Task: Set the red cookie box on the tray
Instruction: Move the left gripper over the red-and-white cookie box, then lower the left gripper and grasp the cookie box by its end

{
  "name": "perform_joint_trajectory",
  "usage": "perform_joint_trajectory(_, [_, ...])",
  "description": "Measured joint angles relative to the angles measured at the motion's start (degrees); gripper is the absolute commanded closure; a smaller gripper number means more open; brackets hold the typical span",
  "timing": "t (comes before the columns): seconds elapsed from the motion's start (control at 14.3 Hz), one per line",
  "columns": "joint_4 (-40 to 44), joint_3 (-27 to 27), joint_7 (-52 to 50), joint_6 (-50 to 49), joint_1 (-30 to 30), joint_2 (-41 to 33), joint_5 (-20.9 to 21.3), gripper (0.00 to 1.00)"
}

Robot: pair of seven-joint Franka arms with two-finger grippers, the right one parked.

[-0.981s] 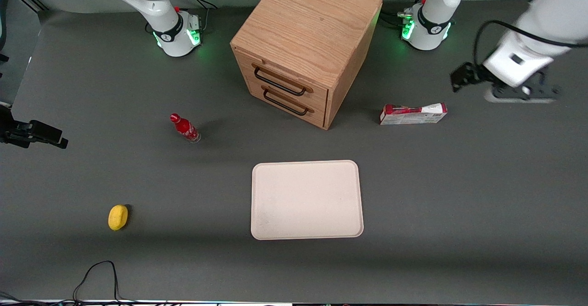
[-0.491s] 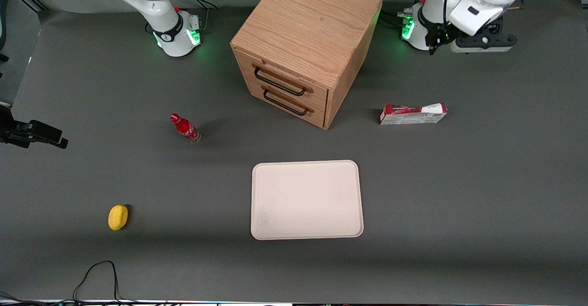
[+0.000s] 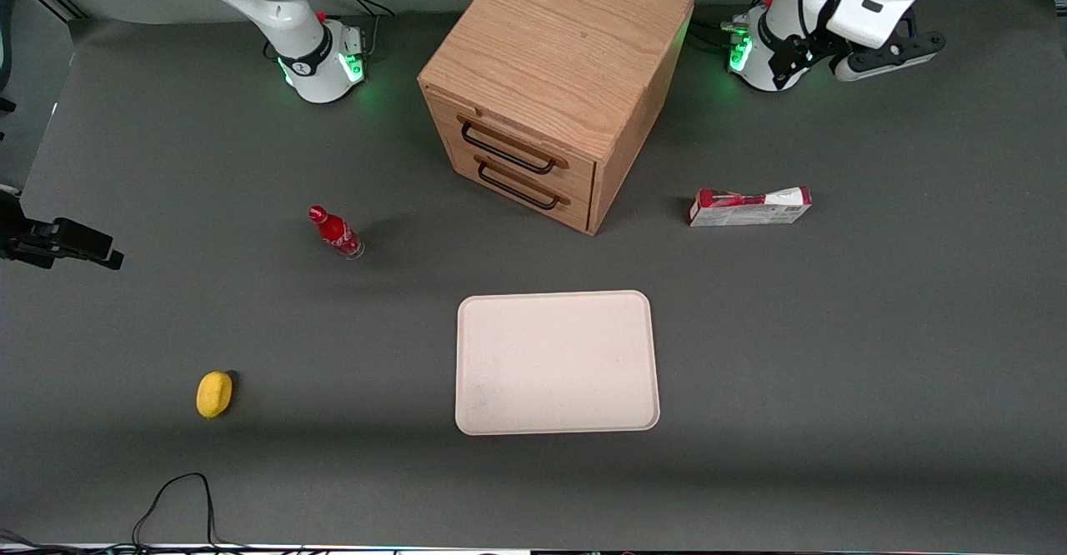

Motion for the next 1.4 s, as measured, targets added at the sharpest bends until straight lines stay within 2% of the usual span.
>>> perform_joint_trajectory(0.56, [-0.36,-0.72,-54.81,4.46,0.00,1.81,0.06,0.00])
perform_joint_trajectory(0.7, [-0.78,-1.32,-64.95,6.47,0.00,3.39,0.96,0.00])
perform_joint_trajectory(0.91, [-4.26,-1.62,-69.67,11.95,0.00,5.13,1.49,0.00])
perform_joint_trajectory(1.12, [-11.63,-1.61,-70.16,22.71,0.01,6.70,1.54,0.00])
perform_joint_trajectory(1.4, [-15.98,-1.65,-70.31,36.60,0.01,15.88,2.22,0.00])
